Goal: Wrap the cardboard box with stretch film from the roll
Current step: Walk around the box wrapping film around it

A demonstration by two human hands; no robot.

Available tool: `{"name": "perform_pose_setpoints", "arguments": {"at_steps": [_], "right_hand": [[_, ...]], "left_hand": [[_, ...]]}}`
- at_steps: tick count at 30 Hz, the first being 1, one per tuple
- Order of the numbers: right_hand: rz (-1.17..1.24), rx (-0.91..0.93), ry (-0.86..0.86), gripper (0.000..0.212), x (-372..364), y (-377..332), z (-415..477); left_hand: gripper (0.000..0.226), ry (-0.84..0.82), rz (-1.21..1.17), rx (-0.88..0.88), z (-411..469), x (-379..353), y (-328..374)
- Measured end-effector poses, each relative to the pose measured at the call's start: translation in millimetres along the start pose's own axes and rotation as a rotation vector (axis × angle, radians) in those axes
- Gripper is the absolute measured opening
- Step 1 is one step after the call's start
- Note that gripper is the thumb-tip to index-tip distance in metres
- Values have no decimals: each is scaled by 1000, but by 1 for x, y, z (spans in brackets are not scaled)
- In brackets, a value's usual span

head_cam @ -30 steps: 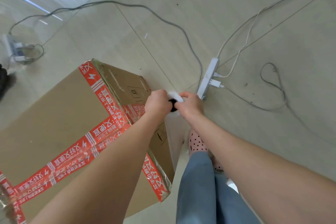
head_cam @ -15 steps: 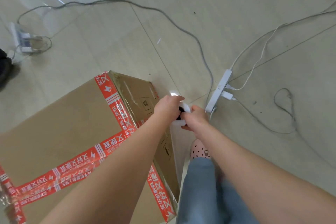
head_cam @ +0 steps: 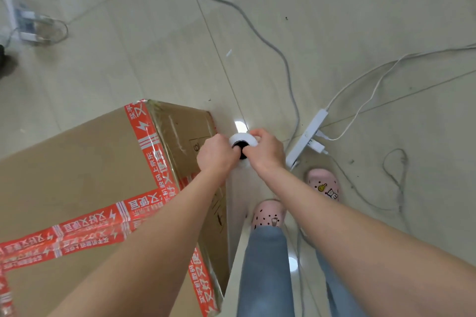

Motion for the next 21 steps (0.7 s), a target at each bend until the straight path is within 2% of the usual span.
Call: {"name": "perform_pose_setpoints", "arguments": {"at_steps": [2, 4, 5, 7, 8, 10, 12, 16, 18, 21], "right_hand": [[-10, 55, 3, 47, 3, -11, 3], [44, -24, -73, 60, 3, -13, 7], [141, -96, -137, 60, 1, -11, 8], [335, -193, -216, 48, -4, -9, 9], [358, -194, -212, 42, -3, -10, 11], [299, -163, -194, 32, -1, -14, 17], [202, -130, -195, 27, 0, -22, 23], [58, -80, -173, 33, 9, -39, 31], [16, -39, -148, 43, 16, -49, 37], [-36, 96, -91, 44, 25, -71, 42]], "left_hand": [[27, 13, -90, 91, -1, 1, -6], [33, -31, -180, 157, 0, -1, -9], [35, -64, -202, 165, 2, -1, -9], [32, -101, -176, 122, 5, 2, -4], [26, -78, -136, 71, 6, 8, 1], [24, -26, -35, -56, 8, 23, 13], [39, -35, 63, -121, 11, 35, 26], [5, -23, 204, -114, 20, 51, 40], [2, 19, 85, -84, 25, 56, 35], [20, 114, -225, 36, 31, 56, 21]]}}
Point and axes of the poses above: each hand's wrist, its own z-axis towards the middle knuckle, its own x-axis out of the back of the hand, y = z × x, the point moved 5 cm from there along z, towards the middle knuckle, and after that the axes turned 13 degrees about -y, right-handed, at the moved point
